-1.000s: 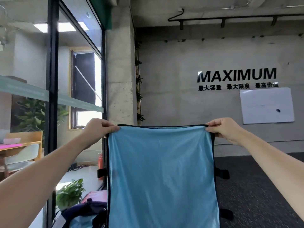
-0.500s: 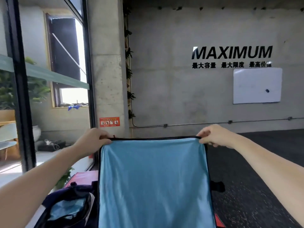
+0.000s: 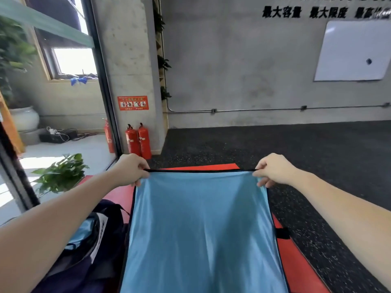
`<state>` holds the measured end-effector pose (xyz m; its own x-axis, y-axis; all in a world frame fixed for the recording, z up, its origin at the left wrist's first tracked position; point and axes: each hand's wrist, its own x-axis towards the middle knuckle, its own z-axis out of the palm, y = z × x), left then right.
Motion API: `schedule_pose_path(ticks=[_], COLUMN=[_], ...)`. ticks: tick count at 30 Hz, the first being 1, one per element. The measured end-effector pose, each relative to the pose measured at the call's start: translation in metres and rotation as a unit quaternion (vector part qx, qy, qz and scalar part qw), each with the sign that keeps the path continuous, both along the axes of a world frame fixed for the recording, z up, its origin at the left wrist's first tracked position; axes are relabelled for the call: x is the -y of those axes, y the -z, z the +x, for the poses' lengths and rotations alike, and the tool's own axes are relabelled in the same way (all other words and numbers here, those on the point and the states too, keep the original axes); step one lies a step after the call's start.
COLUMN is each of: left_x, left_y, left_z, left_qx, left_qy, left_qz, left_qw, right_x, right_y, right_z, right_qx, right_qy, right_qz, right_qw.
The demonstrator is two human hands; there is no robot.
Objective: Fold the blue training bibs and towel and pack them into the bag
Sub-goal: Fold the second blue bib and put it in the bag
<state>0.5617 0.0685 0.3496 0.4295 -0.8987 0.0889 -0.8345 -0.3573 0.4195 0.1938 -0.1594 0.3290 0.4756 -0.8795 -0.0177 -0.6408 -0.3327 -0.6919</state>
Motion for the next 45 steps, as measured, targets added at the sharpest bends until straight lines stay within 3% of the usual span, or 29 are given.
schedule_pose_path(ticks=[5,10,12,17,21,25,31,35,40,45], left_x=[0.049,0.075,0.070,0.035,-0.003,-0.040,-0.101,-0.138,-0.172,-0.184], left_y=[-0.027,-0.098,-0.135,-0.202,-0.209,-0.155,0.023,0.123,0.166,0.163], left_z=[0.021,0.033,0.028,0.010,0.000,-0.011,-0.055,-0.078,-0.113,-0.124], left_qx=[0.012,0.055,0.074,0.106,0.096,0.024,0.023,0.010,-0.021,-0.130], left_qy=[-0.030,-0.062,-0.064,-0.062,-0.059,-0.048,-0.083,-0.082,-0.052,-0.037], left_qz=[-0.046,-0.210,-0.277,-0.397,-0.418,-0.376,-0.253,-0.192,-0.140,-0.152], left_qw=[0.998,0.974,0.956,0.909,0.902,0.925,0.964,0.978,0.989,0.979], right_x=[0.041,0.056,0.051,0.025,-0.010,-0.050,-0.115,-0.144,-0.164,-0.170], right_y=[-0.015,-0.091,-0.127,-0.192,-0.202,-0.157,-0.009,0.078,0.130,0.128], right_z=[0.033,0.046,0.046,0.032,0.015,-0.006,-0.047,-0.073,-0.108,-0.132], right_qx=[0.079,0.054,0.092,0.185,0.221,0.191,0.082,0.034,0.013,0.026], right_qy=[0.046,0.069,0.069,0.048,0.019,0.007,-0.022,-0.022,-0.025,-0.044], right_qz=[-0.050,-0.249,-0.298,-0.370,-0.360,-0.313,-0.192,-0.131,-0.092,-0.018], right_qw=[0.995,0.965,0.948,0.909,0.906,0.930,0.978,0.991,0.995,0.999])
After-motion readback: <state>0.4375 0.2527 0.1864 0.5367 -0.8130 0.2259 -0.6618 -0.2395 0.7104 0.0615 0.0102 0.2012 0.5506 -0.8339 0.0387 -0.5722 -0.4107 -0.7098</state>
